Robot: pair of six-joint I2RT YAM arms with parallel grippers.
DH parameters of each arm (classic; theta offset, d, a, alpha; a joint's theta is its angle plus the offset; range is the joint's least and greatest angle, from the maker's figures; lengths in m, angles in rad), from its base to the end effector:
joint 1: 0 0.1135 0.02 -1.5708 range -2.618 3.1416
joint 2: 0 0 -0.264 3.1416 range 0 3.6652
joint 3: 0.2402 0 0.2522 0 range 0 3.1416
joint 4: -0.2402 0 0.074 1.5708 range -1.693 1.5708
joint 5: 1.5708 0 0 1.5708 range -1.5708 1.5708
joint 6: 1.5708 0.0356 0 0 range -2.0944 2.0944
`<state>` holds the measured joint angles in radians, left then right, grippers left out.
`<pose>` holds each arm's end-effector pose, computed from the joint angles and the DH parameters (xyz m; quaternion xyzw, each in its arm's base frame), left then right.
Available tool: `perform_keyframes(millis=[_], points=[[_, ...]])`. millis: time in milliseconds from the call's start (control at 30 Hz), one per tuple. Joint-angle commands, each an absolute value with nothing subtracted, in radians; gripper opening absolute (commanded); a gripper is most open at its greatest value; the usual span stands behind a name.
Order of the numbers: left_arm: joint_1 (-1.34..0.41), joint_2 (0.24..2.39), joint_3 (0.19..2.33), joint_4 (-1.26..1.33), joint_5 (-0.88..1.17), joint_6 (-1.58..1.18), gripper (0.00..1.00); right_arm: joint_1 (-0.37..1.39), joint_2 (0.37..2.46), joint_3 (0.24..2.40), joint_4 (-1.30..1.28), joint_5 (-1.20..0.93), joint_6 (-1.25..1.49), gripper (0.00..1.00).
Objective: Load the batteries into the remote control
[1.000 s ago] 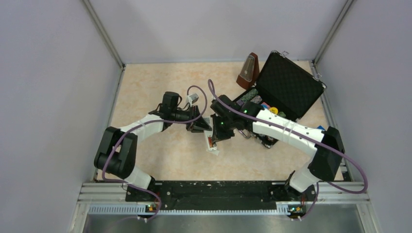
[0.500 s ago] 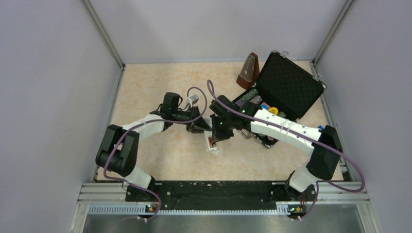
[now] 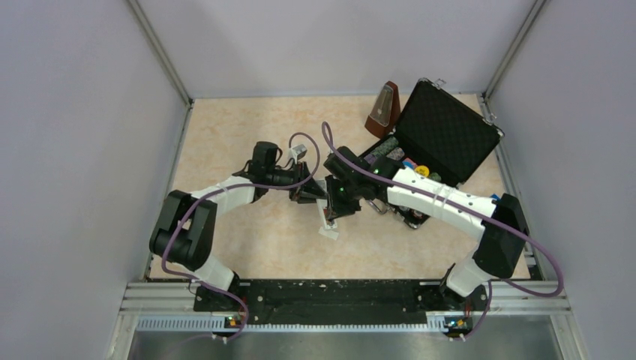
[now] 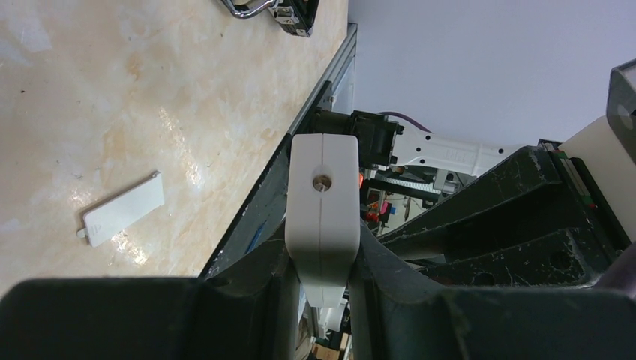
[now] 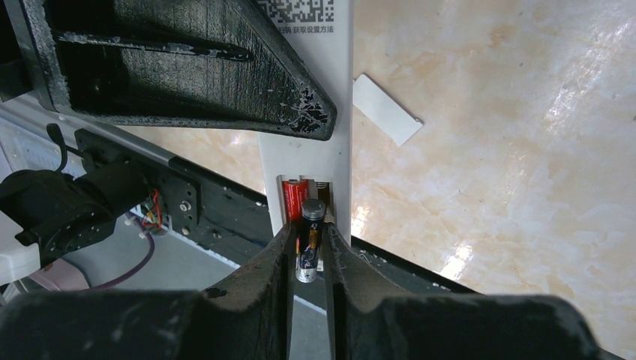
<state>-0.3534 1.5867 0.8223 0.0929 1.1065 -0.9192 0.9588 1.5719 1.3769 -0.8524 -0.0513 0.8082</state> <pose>0.2826 -0.1382 0.1953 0.0054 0.7995 -0.6004 0.0162 0.1864 0.2687 0.2940 -0.0793 0.9624 0.2156 0.1449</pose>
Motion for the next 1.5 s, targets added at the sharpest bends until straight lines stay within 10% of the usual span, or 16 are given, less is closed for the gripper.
perform_keyframes(millis=[0,700,1467], points=[[-0.348,1.584,0.825,0.160,1.166,-0.952,0.00,0.953,1.560,1.422,-0.875,-0.007,0.807,0.20],[-0.344,1.593,0.837,0.171,1.148,-0.962,0.00,0.947,1.435,1.414,-0.885,0.043,0.854,0.44],[-0.352,1.364,0.795,0.696,0.955,-1.629,0.00,0.944,0.877,0.898,-0.221,0.189,1.244,0.60]])
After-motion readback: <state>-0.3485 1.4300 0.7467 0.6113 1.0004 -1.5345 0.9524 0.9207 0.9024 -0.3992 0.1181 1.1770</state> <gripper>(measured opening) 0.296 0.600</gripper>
